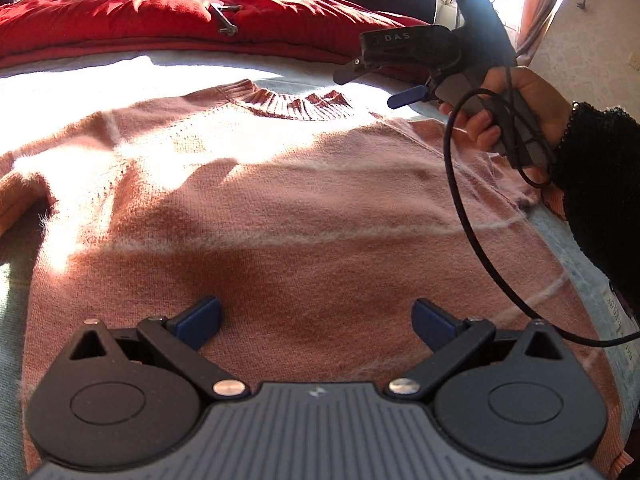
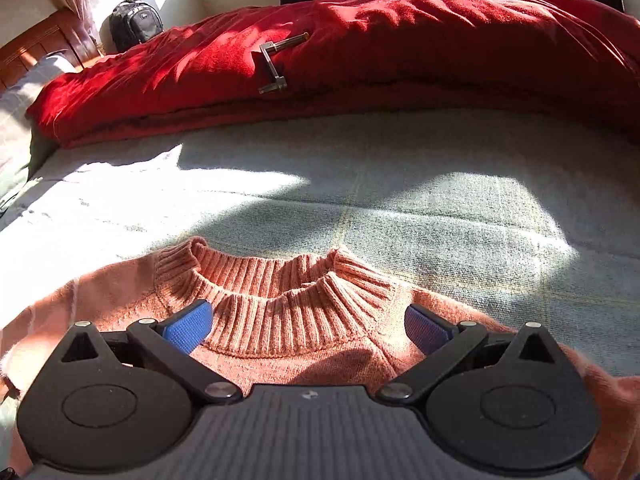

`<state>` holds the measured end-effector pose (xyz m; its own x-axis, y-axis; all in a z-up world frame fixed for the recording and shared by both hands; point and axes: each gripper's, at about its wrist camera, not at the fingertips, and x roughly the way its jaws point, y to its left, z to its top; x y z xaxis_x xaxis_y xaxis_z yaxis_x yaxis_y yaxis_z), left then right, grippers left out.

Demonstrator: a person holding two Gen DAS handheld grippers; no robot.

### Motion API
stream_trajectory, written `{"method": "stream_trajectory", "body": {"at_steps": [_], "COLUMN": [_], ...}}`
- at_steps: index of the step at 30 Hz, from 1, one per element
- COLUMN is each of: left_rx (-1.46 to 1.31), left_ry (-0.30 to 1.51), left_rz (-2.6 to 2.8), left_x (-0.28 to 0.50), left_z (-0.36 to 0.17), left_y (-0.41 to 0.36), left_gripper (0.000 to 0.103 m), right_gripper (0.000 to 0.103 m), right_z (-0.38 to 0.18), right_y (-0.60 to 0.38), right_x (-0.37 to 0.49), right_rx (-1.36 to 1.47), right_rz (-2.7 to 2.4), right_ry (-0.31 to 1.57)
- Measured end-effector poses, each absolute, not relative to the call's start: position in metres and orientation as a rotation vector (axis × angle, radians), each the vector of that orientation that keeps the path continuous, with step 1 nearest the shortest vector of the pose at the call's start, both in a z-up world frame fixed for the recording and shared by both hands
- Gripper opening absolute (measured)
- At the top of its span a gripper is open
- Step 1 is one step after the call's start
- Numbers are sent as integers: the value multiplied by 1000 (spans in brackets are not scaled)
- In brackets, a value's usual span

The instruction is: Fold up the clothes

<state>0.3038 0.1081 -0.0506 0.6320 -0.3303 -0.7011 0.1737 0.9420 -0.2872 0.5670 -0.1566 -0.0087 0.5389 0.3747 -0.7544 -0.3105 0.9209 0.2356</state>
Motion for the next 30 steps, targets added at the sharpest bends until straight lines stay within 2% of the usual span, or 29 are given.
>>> {"method": "stream_trajectory", "body": {"at_steps": [6,12,16,23,30], "left_rx": [-176,-120,-86,-73,-79], "left_ry": [839,781,763,846,848], "left_rz": [-282,-274,-313,-315,-234], "left_x": [304,300,308,345,322], "left_z": [-49,-26,-17,-40,-49], "left_y": [105,94,83,63,86], "left_gripper": [102,102,102,102,102], "right_gripper": [103,103,103,103,103], "right_z": [5,-28,-38,-50,-53], "right_y": [-181,-199,-208,-210,-207], "right_x": [472,408,372,356,355], "right_rx": [14,-7,-83,-99,-107], "right_rz": [514,536,485,423,403], "right_ry": [905,966,915,885,856]}}
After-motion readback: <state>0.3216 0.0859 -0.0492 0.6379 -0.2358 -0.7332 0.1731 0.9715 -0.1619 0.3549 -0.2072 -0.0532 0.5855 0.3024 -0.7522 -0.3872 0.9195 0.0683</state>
